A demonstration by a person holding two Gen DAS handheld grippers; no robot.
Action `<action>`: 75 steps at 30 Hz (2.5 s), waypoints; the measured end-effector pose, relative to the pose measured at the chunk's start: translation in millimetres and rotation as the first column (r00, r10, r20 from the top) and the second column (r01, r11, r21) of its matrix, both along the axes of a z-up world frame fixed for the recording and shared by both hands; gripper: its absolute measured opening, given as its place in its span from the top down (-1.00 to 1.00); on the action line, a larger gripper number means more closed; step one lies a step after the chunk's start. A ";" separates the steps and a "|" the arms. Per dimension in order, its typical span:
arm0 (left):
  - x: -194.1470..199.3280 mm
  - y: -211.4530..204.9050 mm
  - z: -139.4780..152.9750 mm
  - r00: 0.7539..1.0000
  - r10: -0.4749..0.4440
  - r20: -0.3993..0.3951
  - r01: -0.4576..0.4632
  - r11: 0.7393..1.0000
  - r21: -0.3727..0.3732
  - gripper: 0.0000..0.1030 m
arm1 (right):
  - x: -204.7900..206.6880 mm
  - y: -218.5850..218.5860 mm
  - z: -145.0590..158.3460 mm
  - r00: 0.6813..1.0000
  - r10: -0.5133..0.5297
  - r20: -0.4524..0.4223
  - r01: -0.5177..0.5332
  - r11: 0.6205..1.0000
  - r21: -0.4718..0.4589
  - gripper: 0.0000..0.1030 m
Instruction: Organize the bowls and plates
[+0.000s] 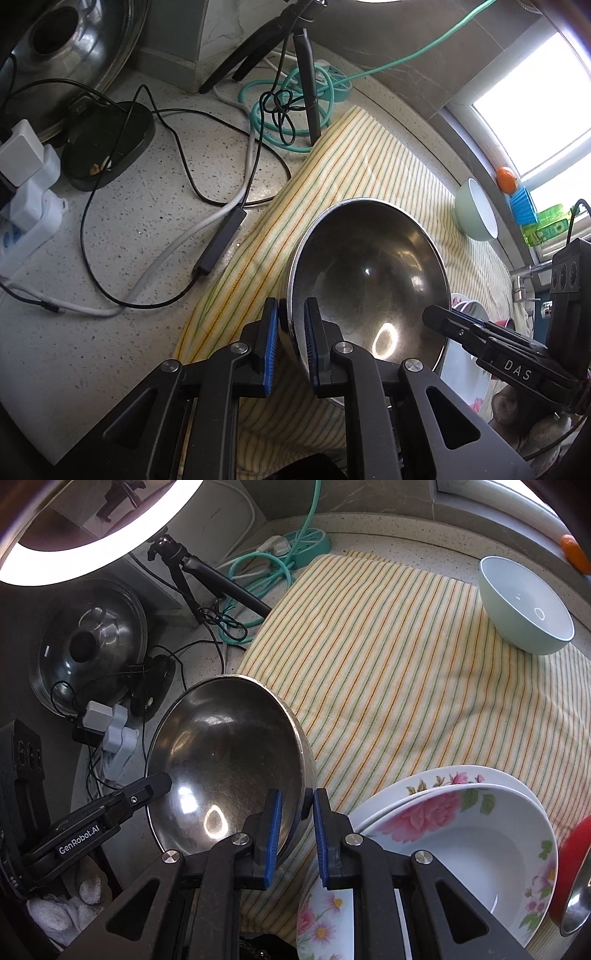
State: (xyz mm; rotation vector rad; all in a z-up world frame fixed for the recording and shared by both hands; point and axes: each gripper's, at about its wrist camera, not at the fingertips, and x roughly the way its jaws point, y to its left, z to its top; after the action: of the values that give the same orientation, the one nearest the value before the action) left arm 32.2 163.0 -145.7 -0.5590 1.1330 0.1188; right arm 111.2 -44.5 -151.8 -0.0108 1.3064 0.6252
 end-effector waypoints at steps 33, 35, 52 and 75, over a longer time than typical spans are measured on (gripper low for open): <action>53.3 -29.5 13.6 0.995 -0.079 0.064 0.075 0.995 0.066 0.76 | 26.8 -28.4 8.0 0.992 -0.117 0.037 0.118 0.993 -0.025 0.78; 59.0 -32.3 11.4 0.994 -0.091 0.061 0.087 0.994 0.064 0.76 | 30.7 -33.1 7.4 0.990 -0.135 0.032 0.135 0.991 -0.018 0.78; 77.0 -35.2 7.0 0.992 -0.112 0.056 0.108 0.992 0.067 0.76 | 47.2 -42.0 0.6 0.985 -0.172 0.017 0.173 0.985 -0.008 0.78; 38.5 -27.2 51.1 0.982 -0.089 0.165 0.064 0.987 0.149 0.76 | 27.7 -83.4 39.0 0.958 -0.263 0.113 0.260 0.965 0.038 0.63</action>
State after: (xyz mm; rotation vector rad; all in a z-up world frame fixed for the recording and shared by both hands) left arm 70.7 135.8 -94.7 -0.3897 0.9686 0.0827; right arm 139.0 -127.9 -112.8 0.1405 1.1626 0.4067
